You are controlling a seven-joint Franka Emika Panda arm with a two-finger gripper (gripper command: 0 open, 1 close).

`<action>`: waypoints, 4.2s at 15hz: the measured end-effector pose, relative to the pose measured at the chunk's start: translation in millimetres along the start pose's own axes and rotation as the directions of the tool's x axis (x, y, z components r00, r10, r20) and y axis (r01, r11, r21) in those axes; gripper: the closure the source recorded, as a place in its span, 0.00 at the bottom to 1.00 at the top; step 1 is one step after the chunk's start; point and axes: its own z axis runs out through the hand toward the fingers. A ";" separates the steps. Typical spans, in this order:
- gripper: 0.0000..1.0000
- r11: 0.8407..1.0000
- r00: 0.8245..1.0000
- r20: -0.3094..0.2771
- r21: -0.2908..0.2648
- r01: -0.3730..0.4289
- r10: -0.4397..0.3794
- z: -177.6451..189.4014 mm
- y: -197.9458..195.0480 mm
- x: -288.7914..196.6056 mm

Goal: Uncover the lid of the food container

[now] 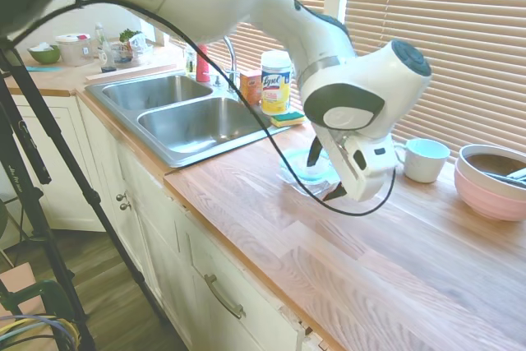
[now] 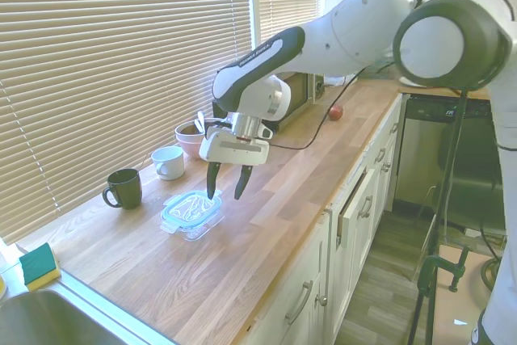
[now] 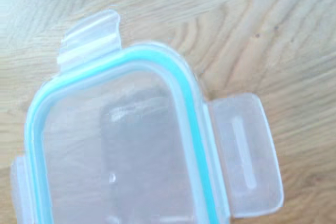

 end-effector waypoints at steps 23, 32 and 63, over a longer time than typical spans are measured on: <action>1.00 0.990 0.990 0.134 0.124 -0.063 0.046 2.9 0.8 40.5; 1.00 0.982 0.981 0.186 0.164 -0.089 0.058 11.1 11.3 48.9; 1.00 0.960 0.982 0.106 0.252 0.125 -0.155 -61.0 -50.1 -47.1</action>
